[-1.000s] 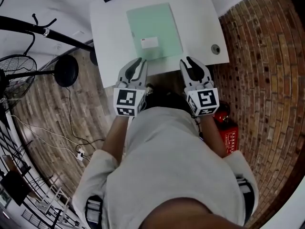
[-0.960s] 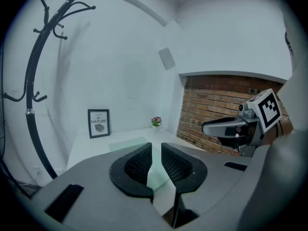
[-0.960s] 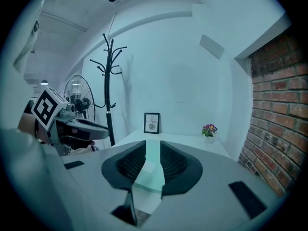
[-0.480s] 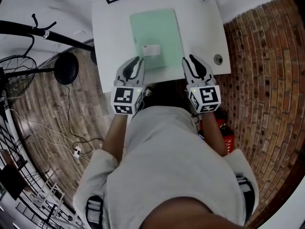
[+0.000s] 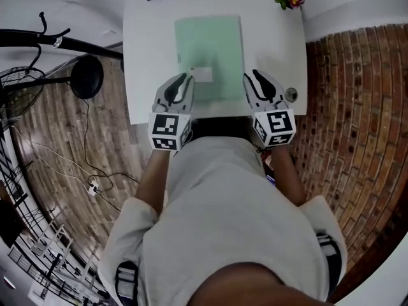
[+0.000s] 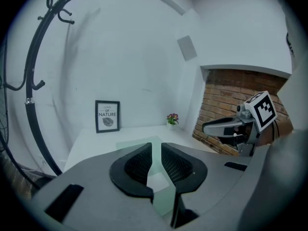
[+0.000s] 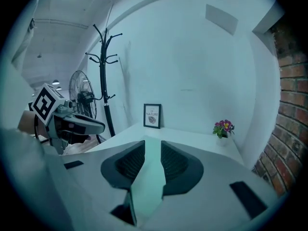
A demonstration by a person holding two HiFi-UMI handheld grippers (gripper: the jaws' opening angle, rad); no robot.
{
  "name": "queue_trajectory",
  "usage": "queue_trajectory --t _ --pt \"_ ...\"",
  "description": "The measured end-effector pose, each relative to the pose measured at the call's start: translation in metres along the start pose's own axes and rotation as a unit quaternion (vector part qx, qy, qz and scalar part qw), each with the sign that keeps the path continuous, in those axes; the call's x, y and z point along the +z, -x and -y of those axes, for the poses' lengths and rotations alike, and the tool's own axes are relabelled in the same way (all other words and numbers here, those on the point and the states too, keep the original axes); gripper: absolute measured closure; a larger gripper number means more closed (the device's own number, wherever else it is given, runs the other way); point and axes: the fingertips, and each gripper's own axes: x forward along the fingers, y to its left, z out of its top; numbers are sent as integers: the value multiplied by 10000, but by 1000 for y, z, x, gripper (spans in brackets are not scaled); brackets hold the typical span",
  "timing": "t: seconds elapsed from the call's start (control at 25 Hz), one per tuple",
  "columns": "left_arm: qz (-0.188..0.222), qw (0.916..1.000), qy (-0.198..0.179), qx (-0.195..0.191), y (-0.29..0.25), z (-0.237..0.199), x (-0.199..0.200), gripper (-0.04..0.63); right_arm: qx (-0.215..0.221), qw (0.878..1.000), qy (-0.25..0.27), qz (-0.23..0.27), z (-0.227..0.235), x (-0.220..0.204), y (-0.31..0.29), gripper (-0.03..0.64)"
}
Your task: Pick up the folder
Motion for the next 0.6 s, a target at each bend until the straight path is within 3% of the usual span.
queue_trajectory --t 0.6 --pt "-762 9948 440 509 -45 -14 -40 543 728 9950 -166 -659 35 -39 -69 508"
